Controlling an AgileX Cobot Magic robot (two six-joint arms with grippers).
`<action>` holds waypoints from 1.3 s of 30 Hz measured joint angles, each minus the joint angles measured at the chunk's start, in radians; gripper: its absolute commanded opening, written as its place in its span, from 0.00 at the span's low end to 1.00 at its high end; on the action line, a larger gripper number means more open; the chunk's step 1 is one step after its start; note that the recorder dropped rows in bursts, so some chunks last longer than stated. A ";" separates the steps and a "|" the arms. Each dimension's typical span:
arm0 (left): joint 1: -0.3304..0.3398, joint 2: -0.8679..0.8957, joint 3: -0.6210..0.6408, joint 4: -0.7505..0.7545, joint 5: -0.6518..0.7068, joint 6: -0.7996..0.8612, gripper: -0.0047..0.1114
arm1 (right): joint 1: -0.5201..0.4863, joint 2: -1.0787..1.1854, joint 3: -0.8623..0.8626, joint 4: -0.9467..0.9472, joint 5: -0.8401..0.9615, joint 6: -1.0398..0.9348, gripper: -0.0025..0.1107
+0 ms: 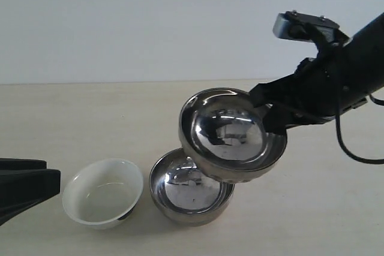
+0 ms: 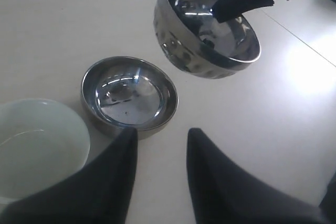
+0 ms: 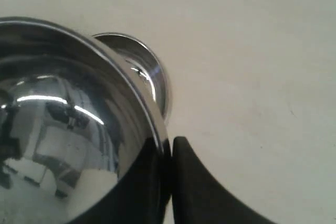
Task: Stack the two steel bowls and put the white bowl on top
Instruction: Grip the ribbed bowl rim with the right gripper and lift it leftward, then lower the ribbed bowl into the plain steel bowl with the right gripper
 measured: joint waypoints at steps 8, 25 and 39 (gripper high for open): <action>0.000 0.000 0.000 0.000 0.000 0.000 0.31 | 0.078 0.055 -0.086 -0.142 0.044 0.160 0.02; 0.000 0.000 0.000 0.000 -0.002 0.000 0.31 | 0.145 0.222 -0.139 -0.146 0.010 0.194 0.02; 0.000 0.000 0.000 0.000 -0.002 0.000 0.31 | 0.167 0.273 -0.175 -0.187 0.015 0.259 0.02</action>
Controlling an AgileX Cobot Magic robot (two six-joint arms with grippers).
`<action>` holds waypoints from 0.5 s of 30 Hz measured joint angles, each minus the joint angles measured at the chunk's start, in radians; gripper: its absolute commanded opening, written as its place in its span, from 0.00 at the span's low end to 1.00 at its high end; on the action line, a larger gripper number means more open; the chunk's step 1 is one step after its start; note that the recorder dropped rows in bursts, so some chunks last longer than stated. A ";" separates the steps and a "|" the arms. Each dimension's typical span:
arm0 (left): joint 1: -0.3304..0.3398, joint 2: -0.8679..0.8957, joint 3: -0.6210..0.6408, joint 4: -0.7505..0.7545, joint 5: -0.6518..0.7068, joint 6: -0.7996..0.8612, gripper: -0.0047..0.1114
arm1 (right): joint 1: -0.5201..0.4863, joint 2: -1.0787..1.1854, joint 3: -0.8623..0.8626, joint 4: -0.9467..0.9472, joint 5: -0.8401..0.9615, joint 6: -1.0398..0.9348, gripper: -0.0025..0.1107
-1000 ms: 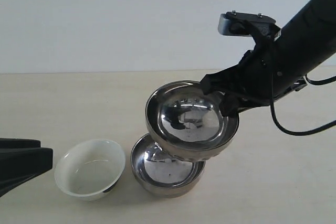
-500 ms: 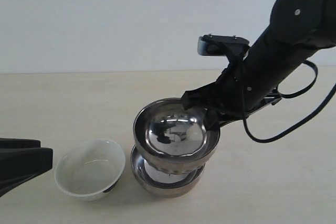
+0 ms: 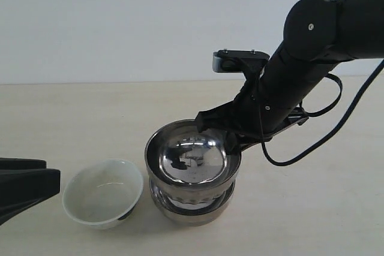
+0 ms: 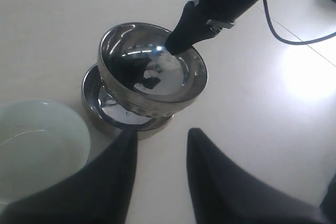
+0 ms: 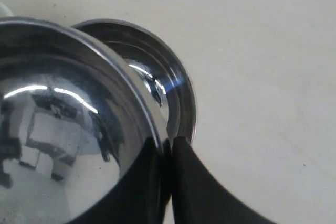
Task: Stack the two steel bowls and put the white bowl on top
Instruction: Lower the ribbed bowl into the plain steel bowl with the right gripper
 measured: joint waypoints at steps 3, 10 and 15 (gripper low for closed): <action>0.000 0.000 0.000 0.000 0.000 0.000 0.31 | 0.002 0.012 -0.004 0.000 0.002 0.005 0.02; 0.000 0.000 0.000 0.000 0.002 0.000 0.31 | 0.026 0.074 -0.004 -0.003 -0.021 0.005 0.02; 0.000 0.000 0.000 0.000 0.006 0.000 0.31 | 0.028 0.082 -0.006 -0.027 -0.037 0.010 0.02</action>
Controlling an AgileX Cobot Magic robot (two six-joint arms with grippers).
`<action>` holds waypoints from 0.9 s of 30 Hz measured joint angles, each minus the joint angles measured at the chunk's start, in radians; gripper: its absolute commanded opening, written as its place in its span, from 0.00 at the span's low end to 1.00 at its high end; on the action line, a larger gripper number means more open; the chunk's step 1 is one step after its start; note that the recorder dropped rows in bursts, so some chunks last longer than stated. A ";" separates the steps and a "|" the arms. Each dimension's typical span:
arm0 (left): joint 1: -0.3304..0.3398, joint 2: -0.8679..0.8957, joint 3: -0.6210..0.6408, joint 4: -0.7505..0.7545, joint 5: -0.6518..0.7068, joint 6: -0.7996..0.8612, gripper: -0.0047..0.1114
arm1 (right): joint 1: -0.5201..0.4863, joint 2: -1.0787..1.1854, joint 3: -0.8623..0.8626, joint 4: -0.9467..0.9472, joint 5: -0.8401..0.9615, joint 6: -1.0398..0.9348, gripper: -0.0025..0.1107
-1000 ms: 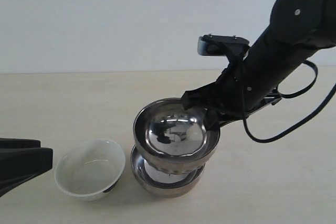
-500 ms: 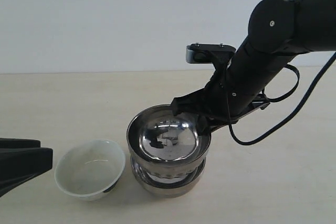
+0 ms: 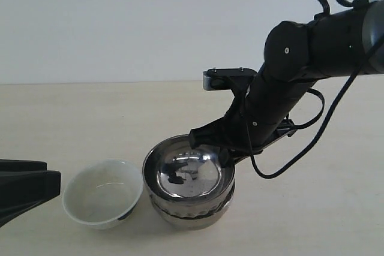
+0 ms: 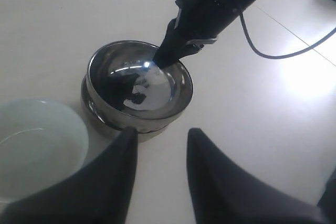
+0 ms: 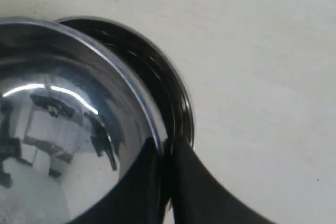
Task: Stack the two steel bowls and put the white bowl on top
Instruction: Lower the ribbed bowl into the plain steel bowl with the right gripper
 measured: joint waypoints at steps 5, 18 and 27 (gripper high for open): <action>0.000 0.000 0.000 0.000 0.002 0.000 0.31 | 0.002 0.000 -0.010 -0.029 0.003 0.022 0.02; 0.000 0.000 0.000 0.000 0.002 0.000 0.31 | 0.002 0.000 -0.013 -0.054 0.001 0.029 0.02; 0.000 0.000 0.000 0.000 0.002 0.000 0.31 | 0.002 0.000 -0.015 -0.046 -0.016 0.053 0.31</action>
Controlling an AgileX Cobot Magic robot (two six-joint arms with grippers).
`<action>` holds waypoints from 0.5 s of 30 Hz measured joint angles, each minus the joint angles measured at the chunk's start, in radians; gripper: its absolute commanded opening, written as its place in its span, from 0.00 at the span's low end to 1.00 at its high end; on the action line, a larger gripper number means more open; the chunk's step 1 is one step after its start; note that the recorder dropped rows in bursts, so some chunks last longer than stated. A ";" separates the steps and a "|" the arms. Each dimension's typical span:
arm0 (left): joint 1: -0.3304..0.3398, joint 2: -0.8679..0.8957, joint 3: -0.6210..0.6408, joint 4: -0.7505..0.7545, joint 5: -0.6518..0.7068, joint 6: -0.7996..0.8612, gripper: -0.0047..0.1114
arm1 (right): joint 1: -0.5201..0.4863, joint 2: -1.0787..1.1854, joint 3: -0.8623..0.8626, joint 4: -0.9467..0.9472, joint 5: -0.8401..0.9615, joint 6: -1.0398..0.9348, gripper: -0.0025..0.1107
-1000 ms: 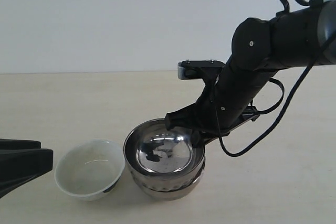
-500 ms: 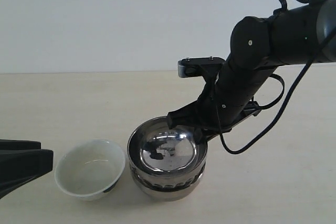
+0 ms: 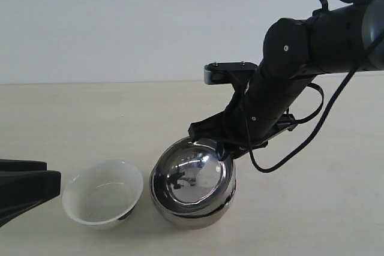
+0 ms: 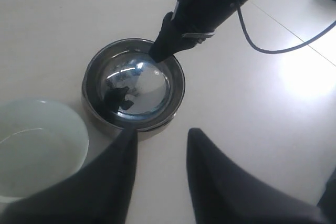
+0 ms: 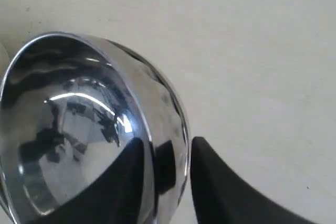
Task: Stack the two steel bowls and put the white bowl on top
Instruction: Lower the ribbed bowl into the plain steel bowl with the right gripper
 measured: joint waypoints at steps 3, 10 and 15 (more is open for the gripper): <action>0.000 0.000 0.000 0.000 0.000 0.000 0.31 | 0.000 0.000 -0.002 0.000 -0.002 0.002 0.29; 0.000 0.000 0.000 0.000 0.000 0.000 0.31 | 0.000 0.000 -0.002 0.000 -0.002 0.004 0.08; 0.000 0.000 0.000 0.000 0.000 0.000 0.31 | 0.000 0.002 -0.002 -0.011 0.005 -0.004 0.02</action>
